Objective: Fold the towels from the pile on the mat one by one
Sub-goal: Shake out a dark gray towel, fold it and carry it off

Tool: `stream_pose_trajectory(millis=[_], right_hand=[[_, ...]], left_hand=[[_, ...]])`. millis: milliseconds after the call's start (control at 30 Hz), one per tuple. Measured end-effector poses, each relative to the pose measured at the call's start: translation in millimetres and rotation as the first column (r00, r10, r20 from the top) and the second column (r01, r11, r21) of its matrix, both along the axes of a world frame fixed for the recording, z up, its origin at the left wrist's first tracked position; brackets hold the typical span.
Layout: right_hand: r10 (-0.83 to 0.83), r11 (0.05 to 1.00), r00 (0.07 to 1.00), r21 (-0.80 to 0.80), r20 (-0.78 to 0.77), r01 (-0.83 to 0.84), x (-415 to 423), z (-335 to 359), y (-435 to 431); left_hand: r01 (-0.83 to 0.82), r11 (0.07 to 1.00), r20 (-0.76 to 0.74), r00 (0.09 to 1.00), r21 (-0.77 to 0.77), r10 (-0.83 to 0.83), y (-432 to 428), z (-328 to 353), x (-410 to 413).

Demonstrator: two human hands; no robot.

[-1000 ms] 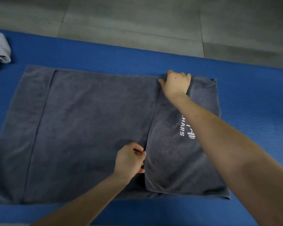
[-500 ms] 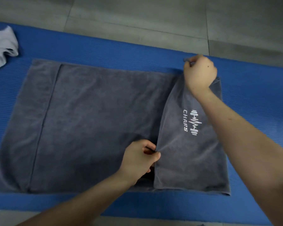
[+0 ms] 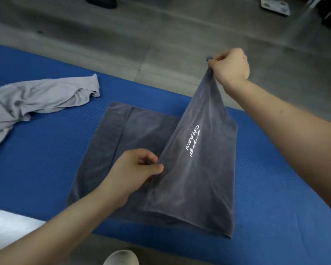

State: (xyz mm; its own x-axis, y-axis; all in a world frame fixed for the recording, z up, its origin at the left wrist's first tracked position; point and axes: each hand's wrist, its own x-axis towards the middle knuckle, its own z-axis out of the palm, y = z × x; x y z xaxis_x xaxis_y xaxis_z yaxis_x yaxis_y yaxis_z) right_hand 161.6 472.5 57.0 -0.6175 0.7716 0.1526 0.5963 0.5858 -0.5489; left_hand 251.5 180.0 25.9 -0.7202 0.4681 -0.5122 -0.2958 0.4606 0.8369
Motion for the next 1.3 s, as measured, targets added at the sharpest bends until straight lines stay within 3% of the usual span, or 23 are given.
stream_pose_trajectory(millis=[167, 267, 500, 733, 800, 900, 1000, 1067, 1167, 1233, 1300], right_hand=[[0.079, 0.997, 0.996, -0.021, 0.047, -0.078, -76, -7, -71], [0.125, 0.992, 0.986, -0.015, 0.106, -0.124, -108, -40, -119], [0.161, 0.987, 0.964, -0.051, 0.212, -0.154, -149, -124, -196], [0.193, 0.972, 0.948, -0.179, 0.255, -0.150, -170, -182, -214], [0.278, 0.946, 0.918, -0.245, 0.284, -0.211, -172, -193, -213], [0.520, 0.835, 0.785, -0.394, 0.335, -0.385, -167, -202, -210], [0.608, 0.754, 0.761, -0.466, 0.226, -0.463, -154, -204, -200], [0.571, 0.761, 0.812, -0.449, 0.122, -0.468, -136, -200, -188], [0.476, 0.841, 0.876, -0.331, 0.079, -0.427, -83, -195, -162], [0.369, 0.912, 0.918, -0.245, 0.143, -0.328, -32, -190, -141], [0.184, 0.969, 0.961, -0.203, 0.207, -0.142, 28, -186, -120]], left_hand=[[-0.190, 0.980, -0.146, 0.972, -0.050, 0.181, -72, -8, -36], [-0.263, 0.954, -0.257, 0.941, -0.143, 0.221, -110, -40, -52], [-0.356, 0.864, -0.325, 0.914, -0.356, 0.243, -156, -130, -71], [-0.384, 0.758, -0.413, 0.896, -0.528, 0.166, -158, -174, -76], [-0.352, 0.728, -0.421, 0.902, -0.588, 0.097, -158, -182, -76], [-0.297, 0.695, -0.400, 0.916, -0.655, 0.015, -157, -187, -77], [-0.273, 0.647, -0.397, 0.916, -0.712, -0.050, -152, -187, -80], [-0.299, 0.655, -0.486, 0.866, -0.694, -0.120, -145, -188, -81], [-0.348, 0.721, -0.680, 0.697, -0.600, -0.230, -123, -192, -81], [-0.291, 0.811, -0.761, 0.593, -0.508, -0.264, -100, -193, -78], [-0.133, 0.883, -0.798, 0.503, -0.451, -0.332, -78, -199, -68]])
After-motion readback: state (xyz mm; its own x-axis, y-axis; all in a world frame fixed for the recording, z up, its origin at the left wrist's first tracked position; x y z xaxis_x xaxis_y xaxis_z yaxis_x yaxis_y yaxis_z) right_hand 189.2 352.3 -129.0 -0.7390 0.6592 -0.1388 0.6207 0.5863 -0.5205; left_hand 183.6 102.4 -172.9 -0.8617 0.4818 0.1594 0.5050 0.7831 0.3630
